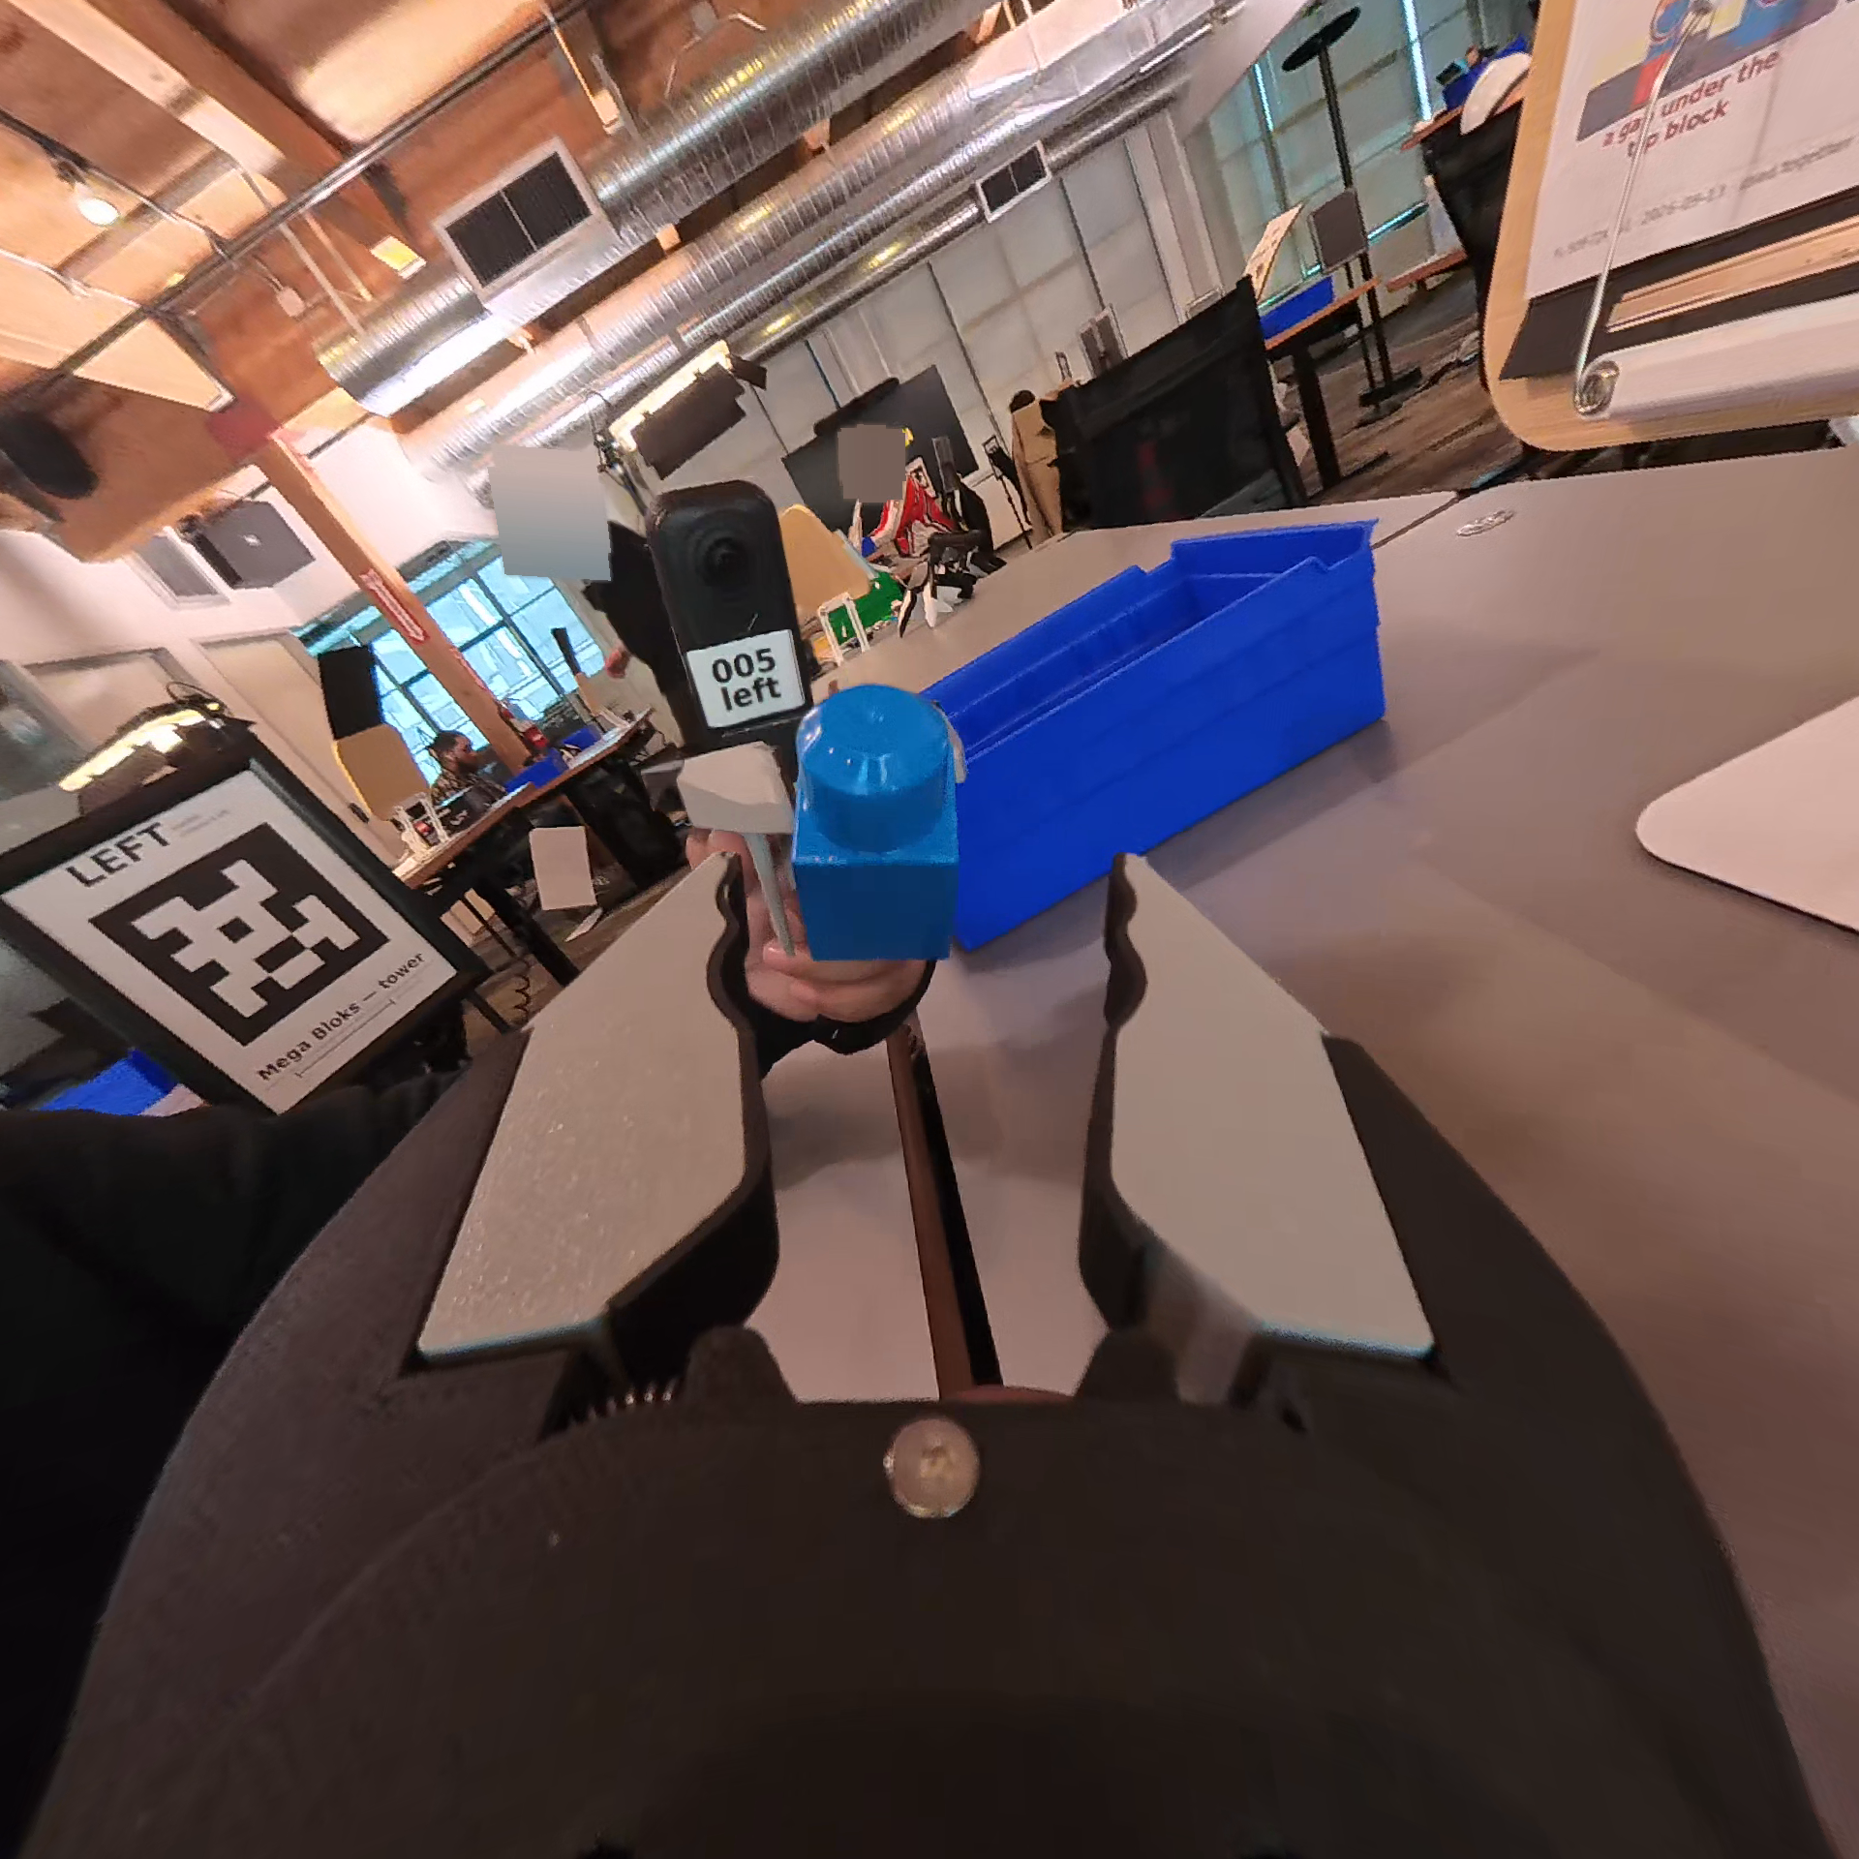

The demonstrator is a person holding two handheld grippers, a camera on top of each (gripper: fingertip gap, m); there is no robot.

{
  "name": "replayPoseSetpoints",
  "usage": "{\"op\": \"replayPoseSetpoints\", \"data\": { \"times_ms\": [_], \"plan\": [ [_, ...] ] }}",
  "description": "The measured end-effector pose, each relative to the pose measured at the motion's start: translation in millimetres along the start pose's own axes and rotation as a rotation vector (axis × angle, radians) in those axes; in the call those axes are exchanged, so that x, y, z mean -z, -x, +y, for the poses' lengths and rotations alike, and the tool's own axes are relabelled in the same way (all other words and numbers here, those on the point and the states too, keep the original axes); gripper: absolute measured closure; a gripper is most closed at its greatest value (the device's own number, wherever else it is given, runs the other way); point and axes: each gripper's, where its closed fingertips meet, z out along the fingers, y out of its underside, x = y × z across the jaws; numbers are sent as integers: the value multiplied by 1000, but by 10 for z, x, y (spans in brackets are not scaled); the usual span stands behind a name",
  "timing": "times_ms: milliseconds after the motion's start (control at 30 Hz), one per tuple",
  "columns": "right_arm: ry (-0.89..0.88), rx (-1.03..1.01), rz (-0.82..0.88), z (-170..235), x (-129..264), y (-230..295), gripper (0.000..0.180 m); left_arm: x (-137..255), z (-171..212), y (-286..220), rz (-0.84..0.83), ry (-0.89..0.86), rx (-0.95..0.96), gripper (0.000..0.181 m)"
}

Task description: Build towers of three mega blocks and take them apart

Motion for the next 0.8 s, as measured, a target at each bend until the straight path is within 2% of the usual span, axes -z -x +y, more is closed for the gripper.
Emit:
{"op": "replayPoseSetpoints", "data": {
  "times_ms": [167,233,267,500,567,667,800],
  "plan": [
    [54,2,8,123,-56,-47,120,1,116,-2,13,2,57,151],
    [61,14,-37,138,-70,32,143,-14,131,12,5,4,73,150],
    [51,19,-42,123,-72,53,148,-19,151,22,3,10,77,150],
    [95,36,-20,159,-39,23,148,-41,254,32,18,20,129,150],
    [103,39,2,159,-10,-29,148,-37,282,56,19,23,134,155],
    [61,31,26,50,84,-89,148,14,275,137,9,7,156,148],
    [43,132,224,-85,280,-355,148,51,435,368,-83,76,128,142]
  ]
}}
